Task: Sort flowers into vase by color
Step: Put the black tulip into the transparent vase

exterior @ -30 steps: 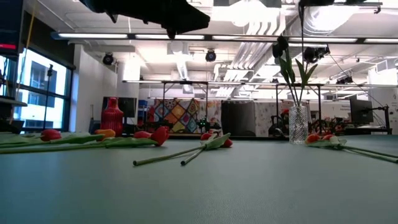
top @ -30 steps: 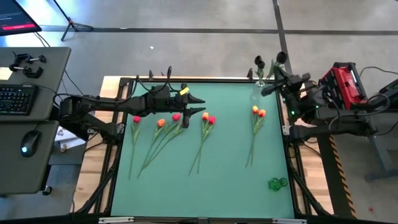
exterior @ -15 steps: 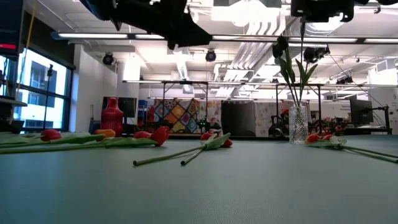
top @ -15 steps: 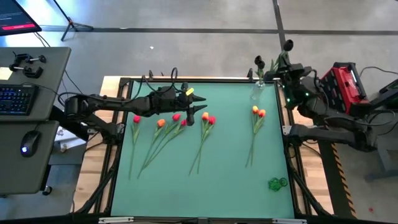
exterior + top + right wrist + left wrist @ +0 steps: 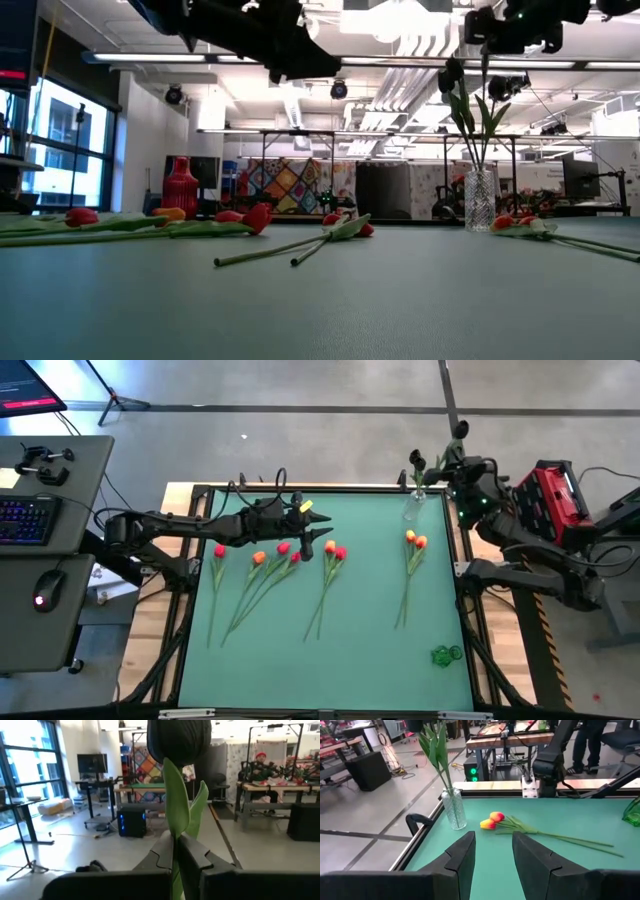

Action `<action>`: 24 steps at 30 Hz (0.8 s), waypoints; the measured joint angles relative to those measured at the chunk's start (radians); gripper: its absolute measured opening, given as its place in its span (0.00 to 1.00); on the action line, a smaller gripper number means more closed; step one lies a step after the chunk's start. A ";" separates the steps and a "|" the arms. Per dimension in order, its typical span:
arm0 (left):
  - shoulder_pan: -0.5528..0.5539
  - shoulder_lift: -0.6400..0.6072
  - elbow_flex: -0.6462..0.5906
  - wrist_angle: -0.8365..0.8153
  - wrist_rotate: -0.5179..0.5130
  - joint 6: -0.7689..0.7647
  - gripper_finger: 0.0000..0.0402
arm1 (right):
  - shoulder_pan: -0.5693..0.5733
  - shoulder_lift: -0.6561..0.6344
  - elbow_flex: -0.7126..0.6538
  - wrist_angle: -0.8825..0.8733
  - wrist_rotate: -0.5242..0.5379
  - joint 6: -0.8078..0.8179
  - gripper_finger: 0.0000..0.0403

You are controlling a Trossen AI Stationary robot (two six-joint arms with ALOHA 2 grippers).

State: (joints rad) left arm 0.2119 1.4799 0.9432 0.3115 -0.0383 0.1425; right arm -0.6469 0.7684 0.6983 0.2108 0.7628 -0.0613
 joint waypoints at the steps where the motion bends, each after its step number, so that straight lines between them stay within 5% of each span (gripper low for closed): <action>1: 0.000 0.000 0.000 0.001 0.000 0.000 0.30 | -0.006 0.004 0.000 -0.013 -0.012 0.011 0.00; 24: 0.000 0.000 0.000 0.000 -0.004 -0.001 0.30 | -0.027 0.147 0.000 -0.080 -0.040 0.088 0.00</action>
State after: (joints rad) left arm 0.2119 1.4799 0.9432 0.3111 -0.0422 0.1413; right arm -0.6743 0.9157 0.6979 0.1304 0.7227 0.0269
